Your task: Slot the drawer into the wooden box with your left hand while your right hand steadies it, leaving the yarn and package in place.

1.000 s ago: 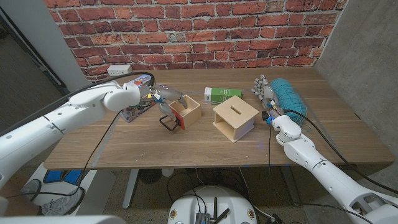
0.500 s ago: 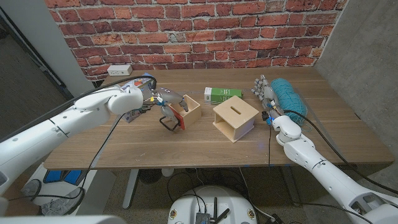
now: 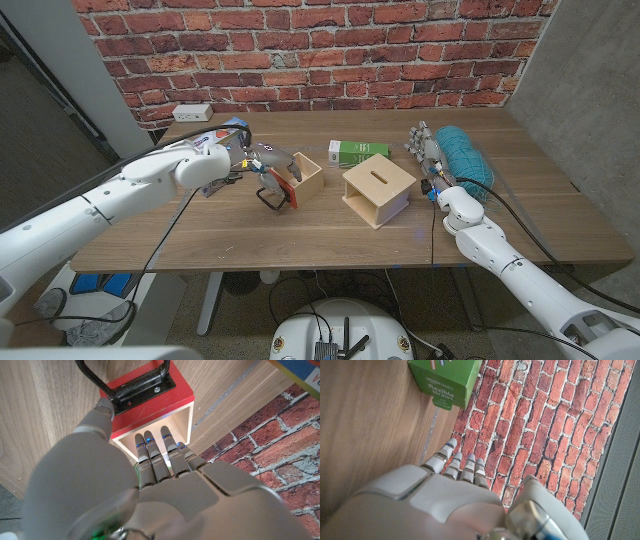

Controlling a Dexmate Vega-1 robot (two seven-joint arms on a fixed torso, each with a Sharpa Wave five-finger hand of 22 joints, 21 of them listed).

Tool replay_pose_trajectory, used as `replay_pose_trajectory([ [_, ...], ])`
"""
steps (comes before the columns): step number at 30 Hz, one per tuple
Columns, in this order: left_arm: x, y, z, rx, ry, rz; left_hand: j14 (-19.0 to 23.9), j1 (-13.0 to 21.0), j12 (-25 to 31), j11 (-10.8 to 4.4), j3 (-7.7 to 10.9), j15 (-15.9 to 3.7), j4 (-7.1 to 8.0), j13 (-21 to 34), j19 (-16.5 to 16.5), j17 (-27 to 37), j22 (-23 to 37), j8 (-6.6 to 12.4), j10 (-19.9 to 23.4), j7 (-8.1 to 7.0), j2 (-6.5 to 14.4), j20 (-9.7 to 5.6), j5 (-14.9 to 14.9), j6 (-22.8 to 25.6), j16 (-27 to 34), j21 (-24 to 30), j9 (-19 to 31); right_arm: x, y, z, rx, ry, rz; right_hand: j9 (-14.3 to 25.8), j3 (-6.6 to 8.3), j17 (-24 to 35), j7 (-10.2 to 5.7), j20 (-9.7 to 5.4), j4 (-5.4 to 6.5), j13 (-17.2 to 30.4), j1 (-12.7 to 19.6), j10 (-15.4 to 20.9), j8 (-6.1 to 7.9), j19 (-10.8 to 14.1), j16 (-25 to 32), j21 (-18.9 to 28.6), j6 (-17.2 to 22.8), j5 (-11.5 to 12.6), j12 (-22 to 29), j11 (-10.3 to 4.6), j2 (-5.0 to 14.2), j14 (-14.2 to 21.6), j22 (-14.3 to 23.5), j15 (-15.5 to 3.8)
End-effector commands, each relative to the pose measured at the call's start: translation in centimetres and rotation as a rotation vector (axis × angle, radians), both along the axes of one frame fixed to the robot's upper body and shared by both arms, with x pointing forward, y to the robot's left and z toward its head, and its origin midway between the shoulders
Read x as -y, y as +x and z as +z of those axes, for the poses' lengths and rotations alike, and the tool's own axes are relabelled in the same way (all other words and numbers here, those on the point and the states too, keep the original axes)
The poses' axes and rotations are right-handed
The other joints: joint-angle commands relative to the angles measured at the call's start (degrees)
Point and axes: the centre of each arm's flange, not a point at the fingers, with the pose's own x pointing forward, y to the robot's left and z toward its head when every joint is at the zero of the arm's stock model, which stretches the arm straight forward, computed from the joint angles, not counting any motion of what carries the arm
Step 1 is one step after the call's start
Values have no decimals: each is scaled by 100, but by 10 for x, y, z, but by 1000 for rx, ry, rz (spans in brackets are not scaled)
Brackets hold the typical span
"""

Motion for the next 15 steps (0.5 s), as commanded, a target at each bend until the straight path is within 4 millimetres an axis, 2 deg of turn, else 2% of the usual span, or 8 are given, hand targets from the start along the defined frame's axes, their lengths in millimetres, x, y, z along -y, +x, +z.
replay_pose_trajectory([
  [1, -7, 3, -3, 19, 2, -12, 76, 101, 45, 8, 11, -762, -47, 8, 46, 11, 12, 23, 79, 3, 4, -1008, 44, 95, 11, 49, 19, -2, 2, 0, -2, 3, -4, 8, 55, -5, -18, 30, 6, -7, -37, 11, 40, 16, 50, 9, 38, -13, 49, -8, 162, 13, 30, 19],
  [15, -10, 9, -8, 11, -16, -28, 272, 322, 47, -15, -14, -797, -27, 3, 187, 20, 18, 26, 300, 3, 58, -1003, 59, 314, 28, 70, 22, -5, 2, -1, -3, 8, -8, 8, 65, -19, -14, 37, 8, -7, -43, 15, 42, 12, 51, 8, 47, -16, 50, -7, 164, 10, 30, 26],
])
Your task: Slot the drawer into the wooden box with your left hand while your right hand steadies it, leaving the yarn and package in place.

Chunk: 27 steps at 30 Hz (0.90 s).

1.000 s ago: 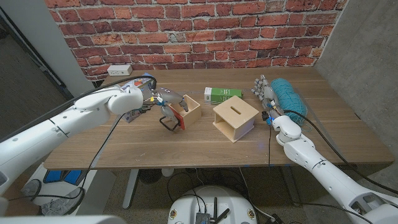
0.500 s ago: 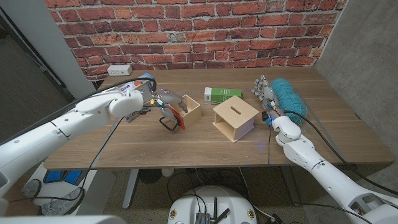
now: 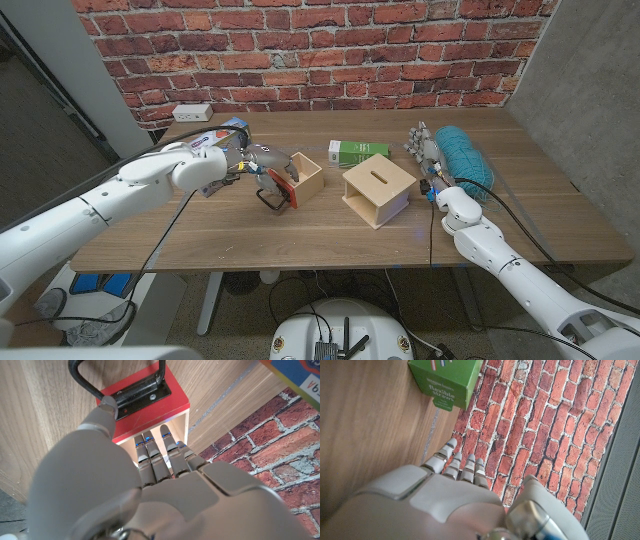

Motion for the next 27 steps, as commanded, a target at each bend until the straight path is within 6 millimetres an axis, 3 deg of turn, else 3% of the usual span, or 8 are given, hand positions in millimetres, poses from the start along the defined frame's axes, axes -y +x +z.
replay_pose_trajectory([
  [1, -2, 4, -3, 2, -11, -15, 97, 94, 44, -3, -17, -798, -25, 17, 99, 21, 19, 21, 88, -14, 7, -989, 33, 124, 29, 25, 23, -2, 1, -1, -1, 2, -4, 8, 47, 5, -15, 37, -11, -7, -44, 14, 41, 12, 54, 8, 46, -16, 50, -9, 164, 15, 30, 36],
  [10, -4, 4, -5, 33, -13, -31, 427, 317, 56, -93, -51, -886, 2, 13, 291, 41, 23, 61, 429, -117, 178, -990, 73, 529, 79, 40, 27, -2, 0, -1, -3, 2, -5, 9, 53, -6, -14, 52, -8, -7, -50, 17, 41, 8, 55, 8, 49, -19, 50, -8, 162, 12, 30, 34],
  [27, -5, 5, -8, 43, -38, -52, 1026, 616, 72, -210, -90, -973, 31, 22, 822, 54, 40, 66, 1071, -176, 585, -988, 159, 1169, 129, 99, 32, -2, 0, 2, 1, -3, -5, 9, 69, -27, -20, 68, -6, -7, -55, 20, 42, 4, 57, 8, 58, -22, 50, -14, 164, 10, 31, 26],
])
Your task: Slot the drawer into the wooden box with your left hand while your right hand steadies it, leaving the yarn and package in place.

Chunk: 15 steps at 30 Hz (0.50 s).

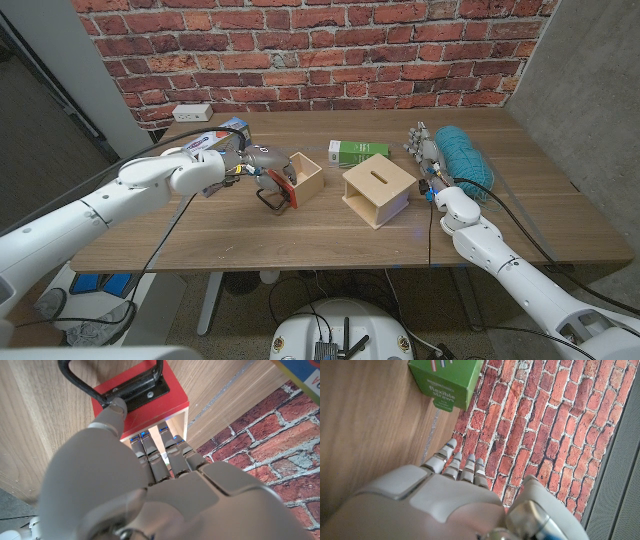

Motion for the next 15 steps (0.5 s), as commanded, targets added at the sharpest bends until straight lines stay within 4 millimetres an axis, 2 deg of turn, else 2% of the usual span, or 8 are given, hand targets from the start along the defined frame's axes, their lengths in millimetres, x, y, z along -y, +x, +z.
replay_pose_trajectory([
  [1, 0, 0, -3, 8, -16, -13, 176, 77, 36, -36, -2, -848, 2, 22, 135, 4, 13, 49, 203, -5, 127, -968, 36, 216, 32, 56, 33, 0, 0, 1, 3, -2, 0, 10, 40, -2, -21, 18, 10, -7, -56, 20, 19, 14, 58, 8, 59, -23, 50, -17, 164, 12, 31, 28],
  [15, 0, 0, -3, 25, -24, -25, 694, 215, 58, -82, 155, -885, -27, 32, 409, 3, 13, 51, 729, -34, 397, -953, 46, 686, 1, 53, 41, 0, -1, -1, -1, 0, 2, 10, 52, -18, -20, 23, 13, -7, -60, 22, 19, 14, 63, 9, 63, -26, 50, -7, 164, 18, 31, 31],
])
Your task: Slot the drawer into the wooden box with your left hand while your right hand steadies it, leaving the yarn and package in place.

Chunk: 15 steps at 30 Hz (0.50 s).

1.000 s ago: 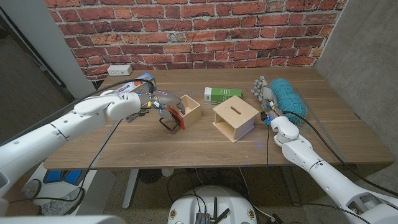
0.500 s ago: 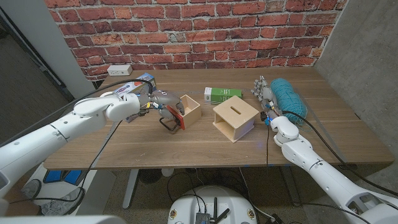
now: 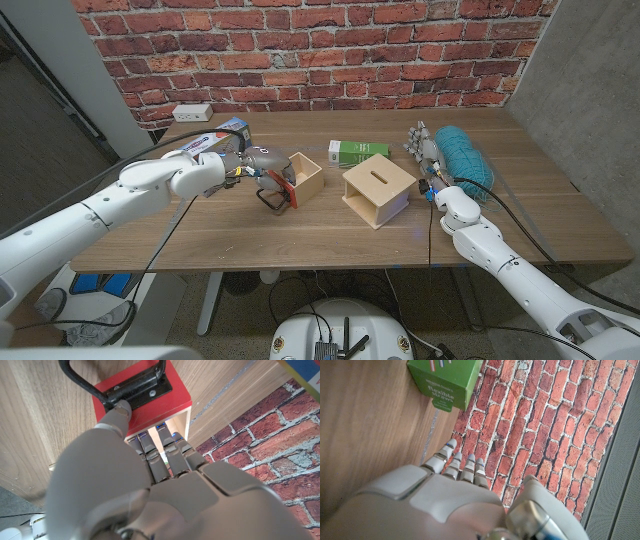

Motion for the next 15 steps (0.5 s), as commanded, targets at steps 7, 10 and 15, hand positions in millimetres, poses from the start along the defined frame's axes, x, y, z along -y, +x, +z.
replay_pose_trajectory([
  [7, 0, 0, 0, 21, -5, -8, 385, 94, 60, 8, 138, -765, -26, 21, 231, 16, 19, 58, 381, -47, 177, -958, 19, 338, -1, 58, 22, 1, 0, -2, -4, 1, 1, 11, 58, 2, -1, 24, 14, -7, -61, 21, 20, 13, 48, 9, 47, -4, 50, -9, 165, 21, 32, 36],
  [10, 0, 0, -1, 24, 1, -8, 523, 121, 70, 22, 159, -774, -27, 25, 303, 23, 21, 71, 539, -70, 214, -956, 9, 488, 3, 58, 12, 1, 0, -1, -4, 0, 2, 11, 59, 0, 2, 27, 14, -7, -62, 27, 20, 12, 48, 9, 47, -4, 52, -10, 164, 19, 32, 36],
  [15, 0, -1, 1, 34, 1, -4, 795, 192, 74, 7, 154, -803, -41, 40, 438, 26, 21, 73, 815, -91, 267, -953, -18, 713, 11, 53, 1, 0, 0, -1, -4, 0, 4, 11, 62, -4, 2, 30, 15, -7, -64, 26, 19, 12, 49, 9, 46, -5, 51, -14, 164, 20, 32, 35],
])
